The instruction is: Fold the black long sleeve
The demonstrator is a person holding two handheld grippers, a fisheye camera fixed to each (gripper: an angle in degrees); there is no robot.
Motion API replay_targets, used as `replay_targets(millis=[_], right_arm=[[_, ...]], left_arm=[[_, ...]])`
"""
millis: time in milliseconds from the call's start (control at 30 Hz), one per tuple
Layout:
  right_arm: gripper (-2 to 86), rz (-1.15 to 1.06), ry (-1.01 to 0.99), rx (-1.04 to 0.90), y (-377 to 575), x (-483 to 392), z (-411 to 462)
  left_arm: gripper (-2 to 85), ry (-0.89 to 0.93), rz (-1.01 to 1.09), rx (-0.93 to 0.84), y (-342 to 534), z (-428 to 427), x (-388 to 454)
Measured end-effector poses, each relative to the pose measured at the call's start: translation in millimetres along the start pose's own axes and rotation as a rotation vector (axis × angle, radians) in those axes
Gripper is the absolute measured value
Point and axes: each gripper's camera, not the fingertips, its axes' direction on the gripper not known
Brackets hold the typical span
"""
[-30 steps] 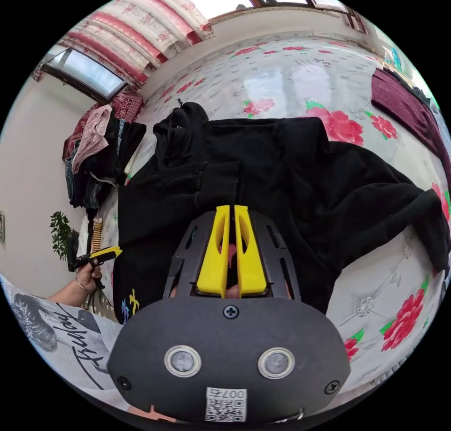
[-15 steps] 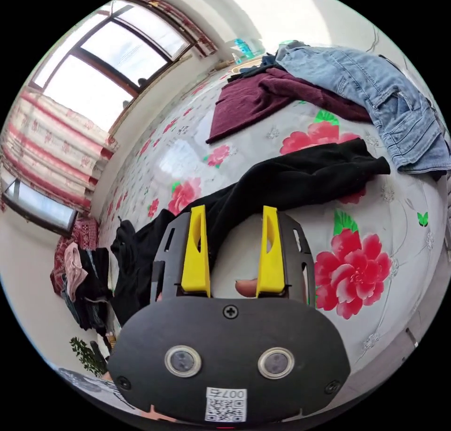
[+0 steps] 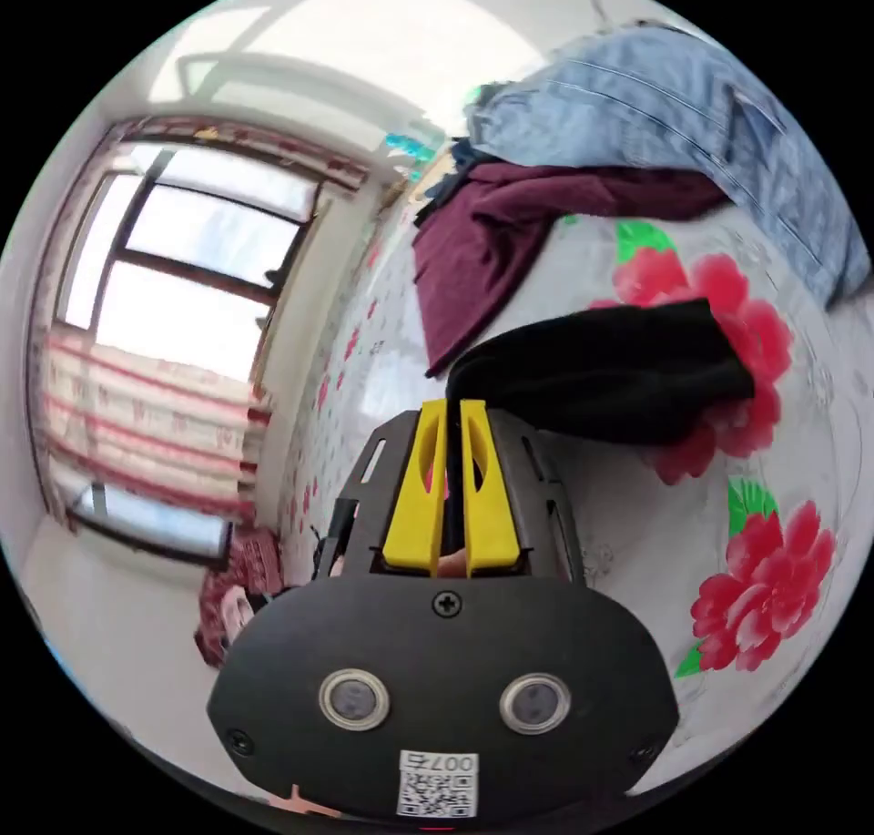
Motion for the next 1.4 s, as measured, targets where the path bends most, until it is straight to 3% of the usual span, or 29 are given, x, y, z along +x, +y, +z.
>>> replay_targets(millis=[67,133,233,333,433,500,800,867,933,1167,1300,1400], right_arm=[[0.8,-0.397,-0.022,-0.082,24.3,-99.3,11.7],[0.5,-0.967,-0.015,-0.17,120.6,-230.6,26.9],[0.5,-1.46,-0.083,-0.278,281.9,-313.1,45.8],[0.6,-1.707,-0.148,-0.495,415.7,-318.5,78.7],[1.4,-1.637,-0.171,-0.868,483.3,-302.6,120.3],[2.1,-1.546,-0.158,-0.949,491.2,-298.9,130.2],[4.4,-1.239,-0.025,-0.727,385.7,-290.6,149.6],[4.5,-1.207,0.042,-0.713,371.9,-282.6,167.9],[4.3,-1.212,0.261,-0.762,366.2,-263.8,213.0],[3.5,-1.085,0.262,-0.81,337.3,-262.9,233.7],[3.9,-0.994,0.082,-0.695,314.9,-232.2,161.2],[4.7,-0.912,0.069,-0.675,307.7,-191.8,116.5]], left_arm=[[7.9,0.01,-0.018,0.046,1.7,-12.4,-6.2],[7.8,0.034,-0.013,0.089,-1.1,-24.9,-11.3],[7.9,0.101,-0.018,0.139,-8.1,-33.4,-17.9],[8.3,0.169,-0.046,0.177,-11.7,-35.4,-26.2],[8.5,0.2,-0.047,0.184,-13.4,-34.6,-33.2],[8.9,0.204,-0.031,0.17,-16.3,-33.2,-36.1],[10.1,0.21,0.262,0.089,-53.5,-10.5,13.2],[7.0,0.045,0.288,0.024,-66.7,6.1,29.4],[0.2,-0.255,0.336,-0.046,-82.5,38.4,41.0],[-0.8,-0.169,0.284,-0.034,-99.1,30.0,28.8],[0.0,-0.072,0.118,0.032,-67.3,0.5,-14.6],[2.3,-0.022,0.084,0.075,-34.2,-18.5,-40.5]])
